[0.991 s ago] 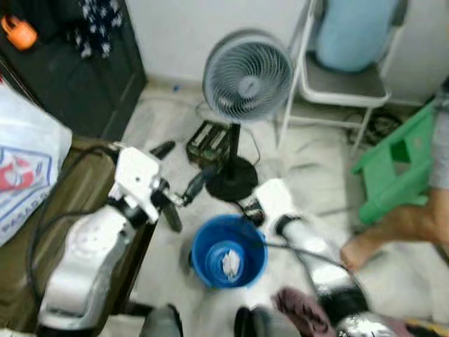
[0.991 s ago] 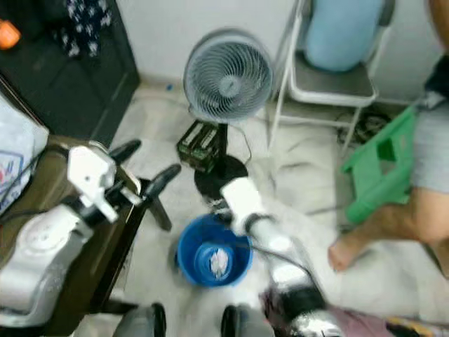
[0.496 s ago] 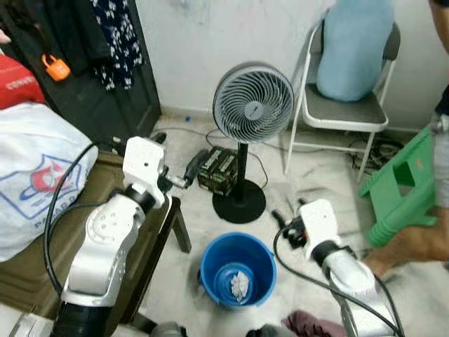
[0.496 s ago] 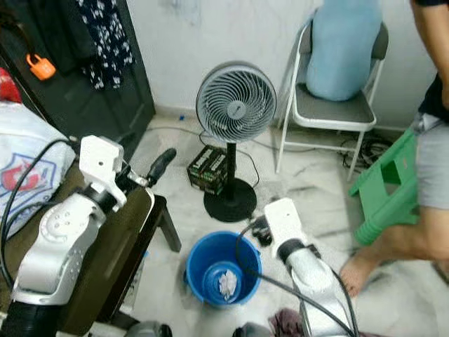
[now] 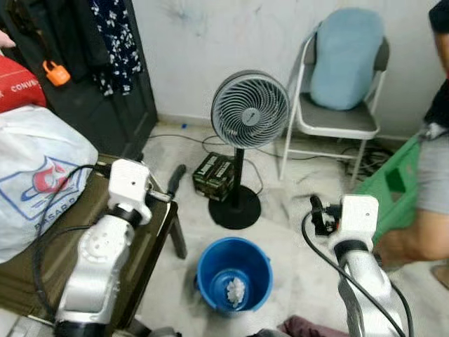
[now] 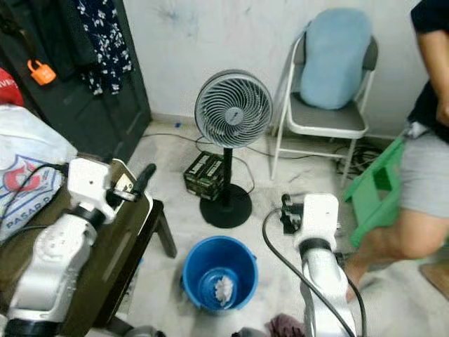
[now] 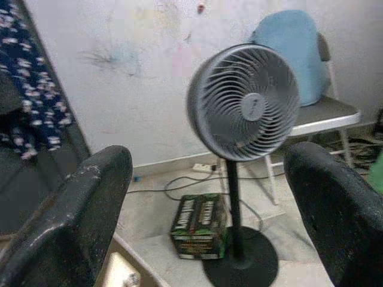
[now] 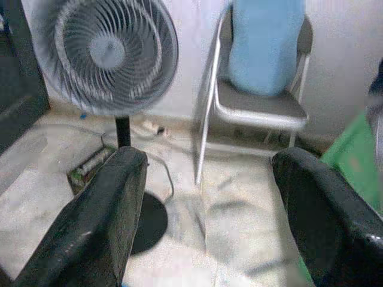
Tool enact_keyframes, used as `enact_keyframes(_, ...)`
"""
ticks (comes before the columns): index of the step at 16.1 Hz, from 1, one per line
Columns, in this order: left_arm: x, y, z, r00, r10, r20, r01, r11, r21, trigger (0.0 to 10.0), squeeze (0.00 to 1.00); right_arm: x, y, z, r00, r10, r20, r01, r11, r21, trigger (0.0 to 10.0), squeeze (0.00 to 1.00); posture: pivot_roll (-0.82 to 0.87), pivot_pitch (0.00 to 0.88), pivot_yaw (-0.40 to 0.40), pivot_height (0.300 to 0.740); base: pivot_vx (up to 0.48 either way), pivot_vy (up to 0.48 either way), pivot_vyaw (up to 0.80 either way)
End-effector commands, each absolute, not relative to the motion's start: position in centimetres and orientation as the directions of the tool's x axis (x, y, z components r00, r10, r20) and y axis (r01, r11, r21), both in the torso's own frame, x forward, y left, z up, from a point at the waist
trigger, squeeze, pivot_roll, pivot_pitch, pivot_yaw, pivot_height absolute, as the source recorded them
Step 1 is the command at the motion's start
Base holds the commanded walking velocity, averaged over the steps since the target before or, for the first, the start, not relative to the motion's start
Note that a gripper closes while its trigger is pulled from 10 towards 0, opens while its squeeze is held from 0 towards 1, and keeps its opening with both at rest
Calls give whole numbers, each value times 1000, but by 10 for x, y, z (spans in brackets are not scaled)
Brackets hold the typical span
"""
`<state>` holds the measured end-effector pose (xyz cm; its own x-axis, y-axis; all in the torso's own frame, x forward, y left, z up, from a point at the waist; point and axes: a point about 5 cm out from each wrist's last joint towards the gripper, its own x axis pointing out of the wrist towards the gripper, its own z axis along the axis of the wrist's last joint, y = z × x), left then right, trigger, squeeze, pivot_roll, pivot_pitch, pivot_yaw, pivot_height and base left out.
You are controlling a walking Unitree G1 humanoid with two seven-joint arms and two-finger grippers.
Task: Clean up the room
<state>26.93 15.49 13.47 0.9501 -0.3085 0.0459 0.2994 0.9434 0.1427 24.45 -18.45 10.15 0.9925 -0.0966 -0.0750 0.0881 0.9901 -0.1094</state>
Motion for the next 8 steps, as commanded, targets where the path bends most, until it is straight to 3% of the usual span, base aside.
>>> enact_keyframes(1,271,154,136,949,-312,57,299,941,161,10000,0,248,-177,111,997,-70,-30,66,991,-113,10000,0,-122,0,-9,740,0,0,800)
enact_keyframes(8,274,145,132,948,-309,81,295,944,145,10000,0,251,-164,114,999,5,-42,-8,996,-89,10000,0,-130,0,-48,740,0,0,800)
